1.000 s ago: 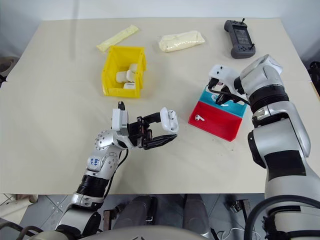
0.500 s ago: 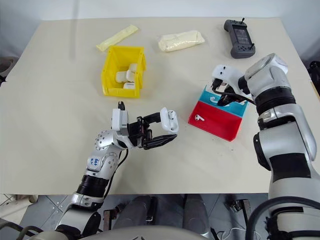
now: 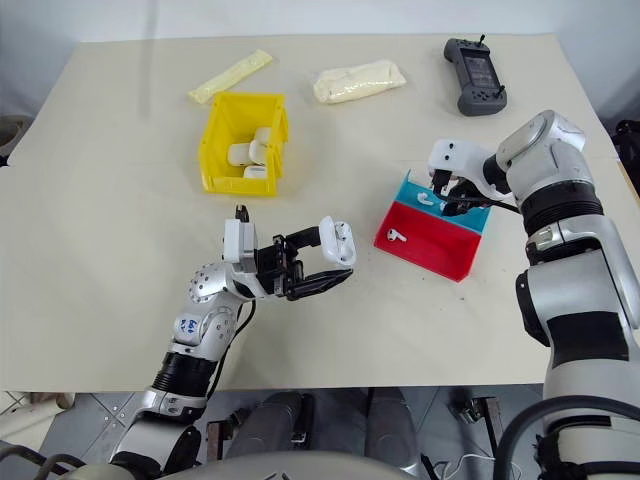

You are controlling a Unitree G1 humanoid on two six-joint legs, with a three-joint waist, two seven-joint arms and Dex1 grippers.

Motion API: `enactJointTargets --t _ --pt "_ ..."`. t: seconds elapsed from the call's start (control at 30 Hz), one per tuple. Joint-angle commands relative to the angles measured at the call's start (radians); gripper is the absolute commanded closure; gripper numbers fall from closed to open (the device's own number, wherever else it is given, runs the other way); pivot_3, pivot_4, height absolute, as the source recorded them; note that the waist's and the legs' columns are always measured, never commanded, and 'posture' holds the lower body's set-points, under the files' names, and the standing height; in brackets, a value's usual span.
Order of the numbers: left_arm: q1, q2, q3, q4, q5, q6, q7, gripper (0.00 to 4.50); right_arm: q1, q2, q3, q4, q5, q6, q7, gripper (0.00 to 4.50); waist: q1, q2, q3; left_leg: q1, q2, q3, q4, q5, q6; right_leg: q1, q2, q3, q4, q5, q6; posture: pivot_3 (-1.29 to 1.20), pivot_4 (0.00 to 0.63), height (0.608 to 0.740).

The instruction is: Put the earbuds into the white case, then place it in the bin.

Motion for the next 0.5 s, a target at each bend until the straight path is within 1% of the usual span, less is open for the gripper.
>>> enactJointTargets --t 0.03,0.5 --pt "0.005 0.002 -0.001 -0.049 -0.009 -0.002 0.005 1.75 0.007 -0.012 -0.003 0.013 -0.009 -0.023 0.0 3.16 -0.001 0.0 0.0 0.0 0.0 0.0 0.0 0.0 0.0 0.0 0.0 0.0 0.0 0.0 0.0 0.0 0.15 0.74" --pt "0.005 0.012 -0.001 -0.06 -0.012 0.005 0.013 1.75 0.015 0.008 -0.014 0.032 -0.002 -0.087 -0.014 3.16 -0.005 0.0 0.0 0.0 0.0 0.0 0.0 0.0 0.0 0.0 0.0 0.0 0.0 0.0 0.0 0.0 0.15 0.74"
